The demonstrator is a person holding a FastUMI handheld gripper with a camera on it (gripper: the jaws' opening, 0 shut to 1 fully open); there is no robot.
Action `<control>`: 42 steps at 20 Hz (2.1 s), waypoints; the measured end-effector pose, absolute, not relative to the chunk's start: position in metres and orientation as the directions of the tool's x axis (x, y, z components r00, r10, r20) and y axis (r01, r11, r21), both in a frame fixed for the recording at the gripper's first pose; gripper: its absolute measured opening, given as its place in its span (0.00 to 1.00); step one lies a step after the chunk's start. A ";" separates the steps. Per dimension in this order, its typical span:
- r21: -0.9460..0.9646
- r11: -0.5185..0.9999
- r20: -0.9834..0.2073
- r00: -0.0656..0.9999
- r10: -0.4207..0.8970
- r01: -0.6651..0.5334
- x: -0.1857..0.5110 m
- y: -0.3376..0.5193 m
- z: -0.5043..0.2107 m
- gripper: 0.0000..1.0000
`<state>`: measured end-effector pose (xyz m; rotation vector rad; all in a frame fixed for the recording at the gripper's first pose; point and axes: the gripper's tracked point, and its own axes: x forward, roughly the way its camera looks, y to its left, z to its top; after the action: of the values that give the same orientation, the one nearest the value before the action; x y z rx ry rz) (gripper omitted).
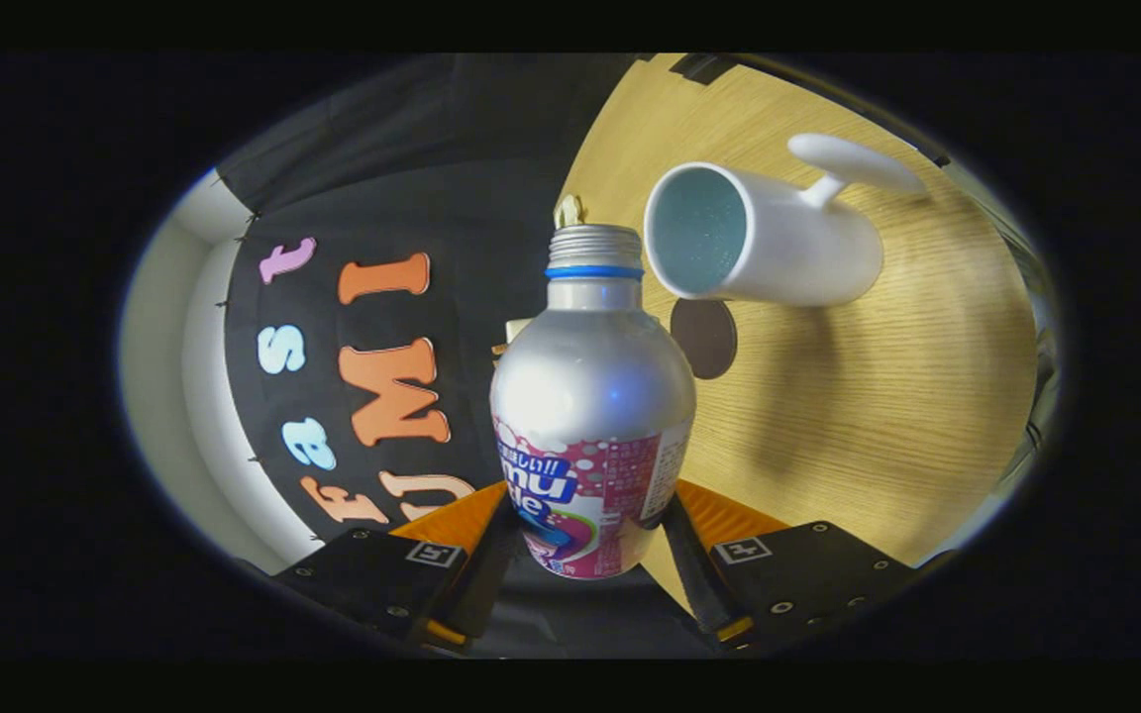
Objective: Take the bottle from table, then pour the juice into the cup, finally place the bottle on the coaster
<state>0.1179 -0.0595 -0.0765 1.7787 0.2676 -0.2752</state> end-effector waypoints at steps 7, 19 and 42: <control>0.896 -0.279 -0.347 0.937 0.051 0.347 0.119 -0.059 -0.078 0.77; 0.870 -0.346 -0.356 0.933 0.055 0.352 0.117 -0.065 -0.073 0.74; 0.844 -0.414 -0.340 0.937 0.081 0.342 0.112 -0.071 -0.045 0.74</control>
<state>0.1122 -0.0713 -0.0451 1.9886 0.3044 -0.2963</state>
